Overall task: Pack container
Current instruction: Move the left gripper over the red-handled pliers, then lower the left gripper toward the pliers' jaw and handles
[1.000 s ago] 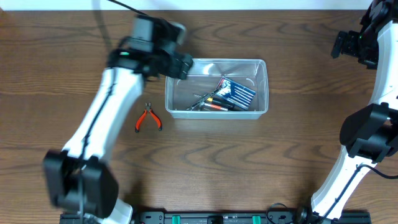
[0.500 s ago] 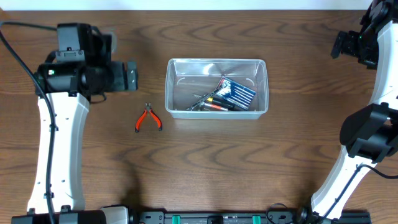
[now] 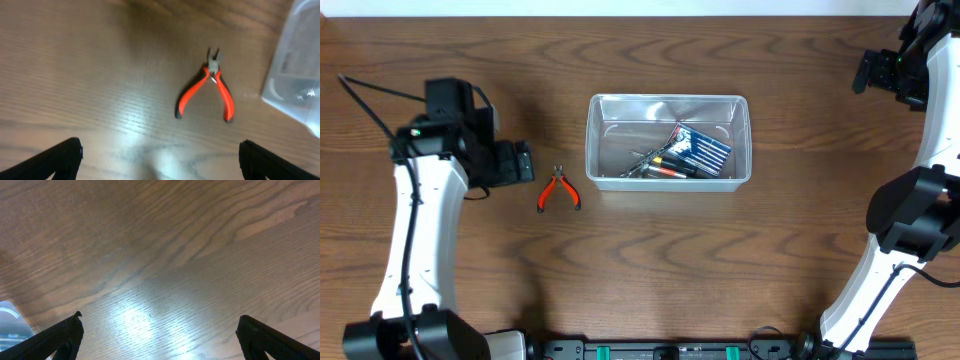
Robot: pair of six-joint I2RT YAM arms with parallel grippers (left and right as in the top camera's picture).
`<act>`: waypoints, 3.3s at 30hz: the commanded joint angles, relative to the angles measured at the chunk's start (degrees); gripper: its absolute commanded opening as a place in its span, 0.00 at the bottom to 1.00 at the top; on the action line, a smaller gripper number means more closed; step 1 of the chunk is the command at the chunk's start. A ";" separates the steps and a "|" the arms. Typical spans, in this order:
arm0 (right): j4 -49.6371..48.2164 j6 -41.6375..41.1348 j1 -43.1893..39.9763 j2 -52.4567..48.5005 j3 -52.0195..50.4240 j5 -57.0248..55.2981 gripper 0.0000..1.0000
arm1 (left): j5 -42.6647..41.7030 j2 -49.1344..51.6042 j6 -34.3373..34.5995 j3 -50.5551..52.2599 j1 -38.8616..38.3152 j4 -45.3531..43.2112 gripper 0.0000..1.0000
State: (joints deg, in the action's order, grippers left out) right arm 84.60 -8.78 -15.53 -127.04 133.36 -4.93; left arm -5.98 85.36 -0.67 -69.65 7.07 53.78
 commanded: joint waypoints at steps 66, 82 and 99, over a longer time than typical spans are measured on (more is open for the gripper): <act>0.02 -0.59 -0.20 0.28 -0.04 -0.46 0.99 | -1.90 22.45 -17.68 6.32 -2.73 -16.20 0.98; 0.02 -0.59 -0.20 0.28 -0.04 -0.46 0.99 | -1.90 22.45 -18.82 6.32 -4.66 -18.10 0.99; 0.02 -0.59 -0.20 0.28 -0.04 -0.44 0.99 | 2.14 22.45 -18.58 6.32 -4.66 -16.44 1.00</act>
State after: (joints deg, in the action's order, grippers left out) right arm 84.60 -8.78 -15.53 -127.04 133.36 -4.91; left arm -4.64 106.74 -18.48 -63.29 2.46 37.06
